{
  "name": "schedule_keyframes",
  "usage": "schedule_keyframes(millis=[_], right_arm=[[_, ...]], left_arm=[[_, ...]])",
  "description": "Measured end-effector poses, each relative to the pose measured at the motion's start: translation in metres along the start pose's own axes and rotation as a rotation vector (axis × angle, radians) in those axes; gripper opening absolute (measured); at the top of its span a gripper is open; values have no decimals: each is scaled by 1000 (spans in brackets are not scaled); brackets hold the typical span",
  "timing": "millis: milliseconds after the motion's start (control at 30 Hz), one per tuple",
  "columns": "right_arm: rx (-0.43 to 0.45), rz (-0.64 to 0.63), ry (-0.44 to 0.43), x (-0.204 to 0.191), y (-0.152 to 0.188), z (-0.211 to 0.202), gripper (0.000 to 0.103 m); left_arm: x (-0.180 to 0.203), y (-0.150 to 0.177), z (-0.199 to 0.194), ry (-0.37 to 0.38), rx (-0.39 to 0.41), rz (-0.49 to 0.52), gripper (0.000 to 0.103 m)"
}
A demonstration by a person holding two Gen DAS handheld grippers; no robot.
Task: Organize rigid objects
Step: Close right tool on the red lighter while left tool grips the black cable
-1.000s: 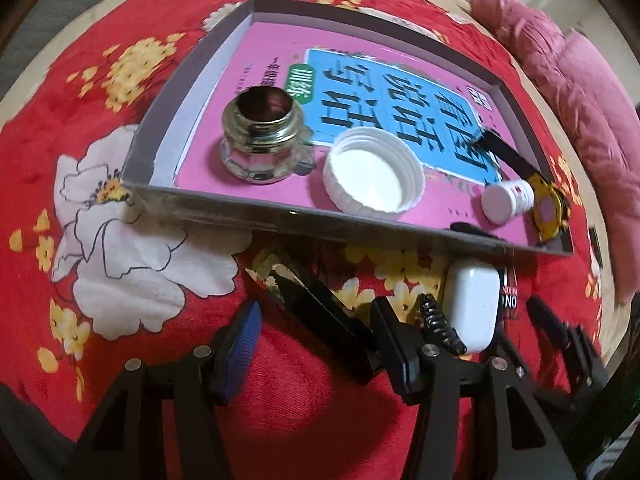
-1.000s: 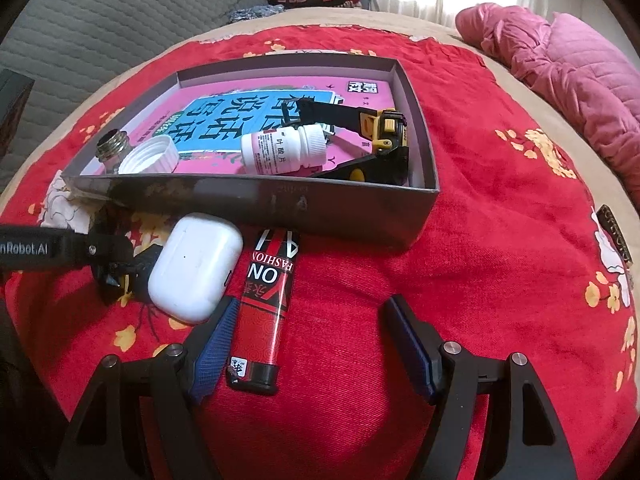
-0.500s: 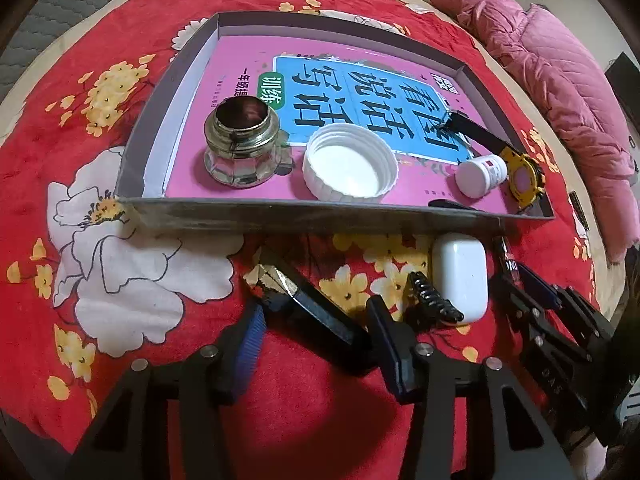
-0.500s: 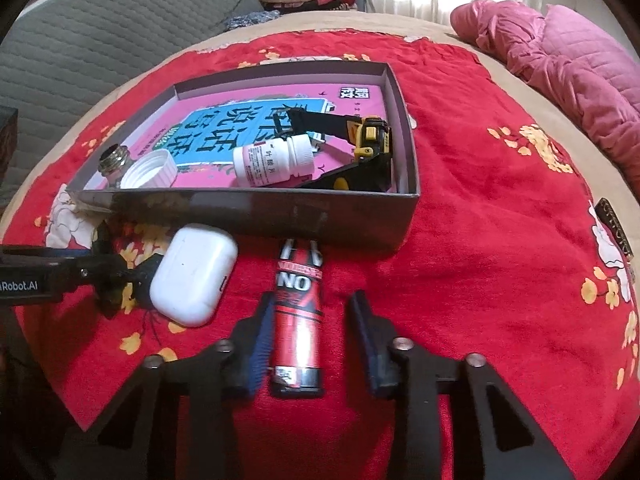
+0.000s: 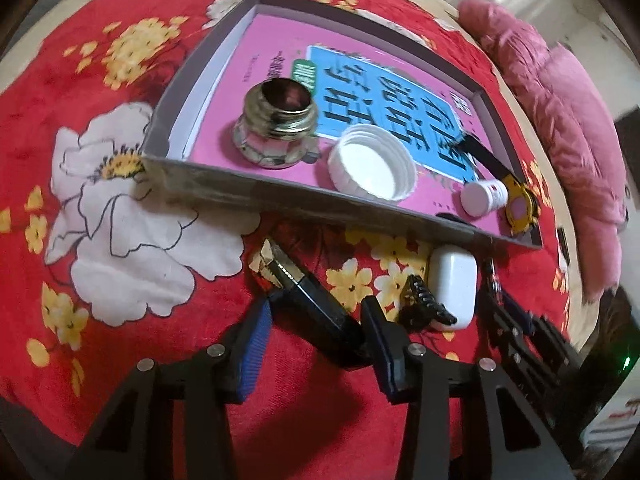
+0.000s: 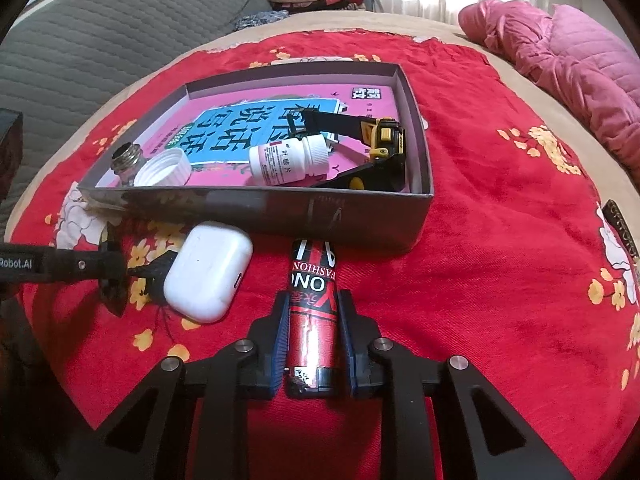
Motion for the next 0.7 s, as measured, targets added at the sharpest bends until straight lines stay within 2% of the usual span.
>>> schedule_keyframes(millis=[200, 367, 533, 700], right_arm=[[-6, 9, -3, 1, 0, 2, 24], [-10, 26, -16, 4, 0, 4, 25], [-8, 32, -22, 5, -1, 5, 25], [-6, 17, -17, 4, -2, 7, 23]], left_arm=[[-3, -7, 12, -16, -51, -90, 46], [1, -12, 18, -80, -78, -104, 46], [12, -16, 22, -156, -67, -100, 46], [22, -17, 23, -204, -21, -51, 46]])
Point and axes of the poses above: each gripper's, at about its wrist camera, not at the fingertips, and z roughly the way its jaws point, x to its right, y to its underside, the point moved 6 cm from there along z, roughly the way its jaws point, and after that the axes turned 9 degrees about -y, right-handed, at the moved point
